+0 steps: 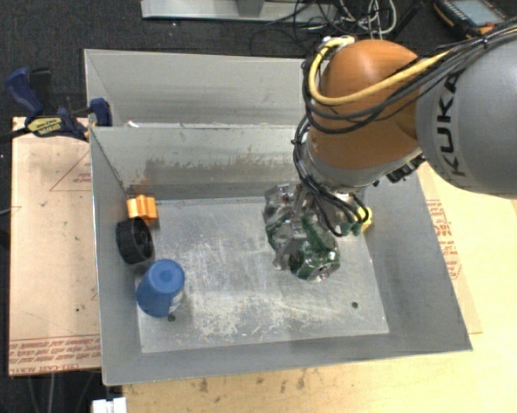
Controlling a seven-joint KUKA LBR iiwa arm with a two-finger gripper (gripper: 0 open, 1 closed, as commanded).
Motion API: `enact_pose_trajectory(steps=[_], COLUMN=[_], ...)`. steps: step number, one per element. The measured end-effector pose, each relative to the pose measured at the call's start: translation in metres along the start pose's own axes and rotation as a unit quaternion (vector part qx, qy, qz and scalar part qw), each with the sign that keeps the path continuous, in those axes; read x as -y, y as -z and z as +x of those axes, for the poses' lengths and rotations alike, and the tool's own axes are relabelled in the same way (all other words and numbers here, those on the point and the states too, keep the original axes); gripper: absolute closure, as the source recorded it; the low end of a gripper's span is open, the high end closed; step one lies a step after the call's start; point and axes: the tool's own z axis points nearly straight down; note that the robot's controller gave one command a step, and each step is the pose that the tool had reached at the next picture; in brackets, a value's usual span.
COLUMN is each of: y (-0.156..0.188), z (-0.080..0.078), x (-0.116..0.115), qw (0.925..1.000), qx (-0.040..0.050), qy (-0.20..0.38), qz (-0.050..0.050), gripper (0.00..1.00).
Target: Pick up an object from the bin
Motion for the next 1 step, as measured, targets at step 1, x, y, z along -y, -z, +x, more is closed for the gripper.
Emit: enact_pose_trajectory(steps=[1], y=[0.0511], z=[0.0063], x=[0.0010], qw=[0.9999], qx=[0.0037], qy=[0.011], qz=[0.000], gripper=[1.00])
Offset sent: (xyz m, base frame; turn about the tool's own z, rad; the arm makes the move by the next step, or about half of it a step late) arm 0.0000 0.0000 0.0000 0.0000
